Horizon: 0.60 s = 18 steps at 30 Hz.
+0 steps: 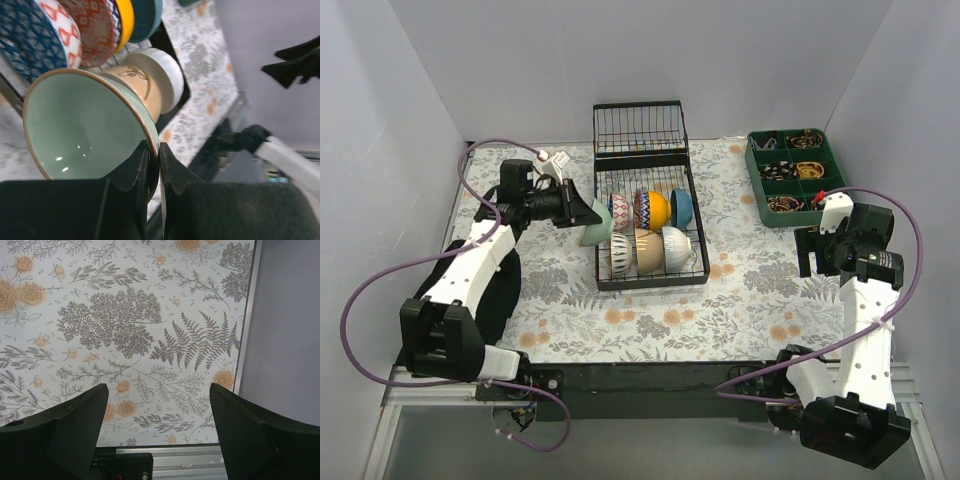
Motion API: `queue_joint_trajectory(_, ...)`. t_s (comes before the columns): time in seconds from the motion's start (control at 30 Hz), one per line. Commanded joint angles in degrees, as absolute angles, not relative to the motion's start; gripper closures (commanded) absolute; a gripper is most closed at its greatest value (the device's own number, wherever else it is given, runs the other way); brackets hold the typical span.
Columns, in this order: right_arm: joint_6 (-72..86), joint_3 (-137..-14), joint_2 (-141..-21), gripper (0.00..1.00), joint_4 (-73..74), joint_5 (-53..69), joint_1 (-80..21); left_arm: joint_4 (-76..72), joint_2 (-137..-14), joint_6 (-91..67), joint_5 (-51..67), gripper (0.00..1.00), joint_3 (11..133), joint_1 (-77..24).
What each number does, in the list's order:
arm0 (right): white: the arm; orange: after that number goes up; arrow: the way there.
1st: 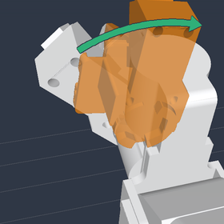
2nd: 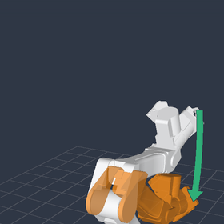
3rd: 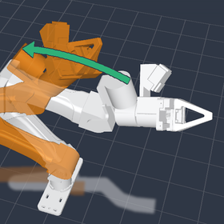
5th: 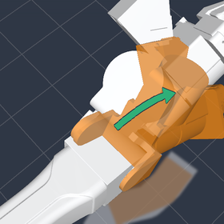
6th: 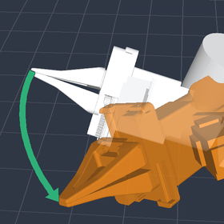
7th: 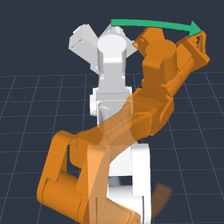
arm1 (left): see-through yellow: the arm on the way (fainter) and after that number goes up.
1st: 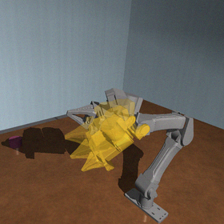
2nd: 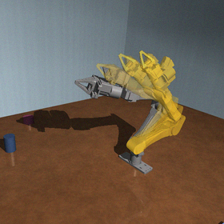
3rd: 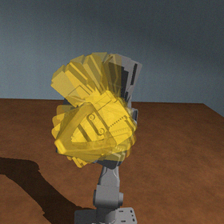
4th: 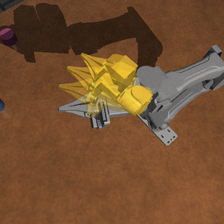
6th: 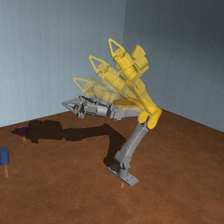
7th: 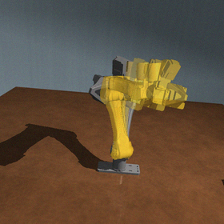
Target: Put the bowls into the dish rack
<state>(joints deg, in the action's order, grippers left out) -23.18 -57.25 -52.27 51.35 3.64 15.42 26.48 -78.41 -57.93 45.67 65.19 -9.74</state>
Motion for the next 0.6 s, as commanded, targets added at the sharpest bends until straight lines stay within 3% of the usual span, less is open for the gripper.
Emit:
queue_joint_trajectory(0.0, -24.5, -59.8, -53.0, 0.10, 51.2, 1.7, 15.7, 5.4, -74.2, -79.4, 61.1, 1.00, 57.4, -5.6)
queue_joint_trajectory(0.57, -23.9, -59.4, -54.9, 0.10, 52.1, 0.7, 15.7, -28.3, -78.4, -107.6, 65.2, 1.00, 34.6, -2.4)
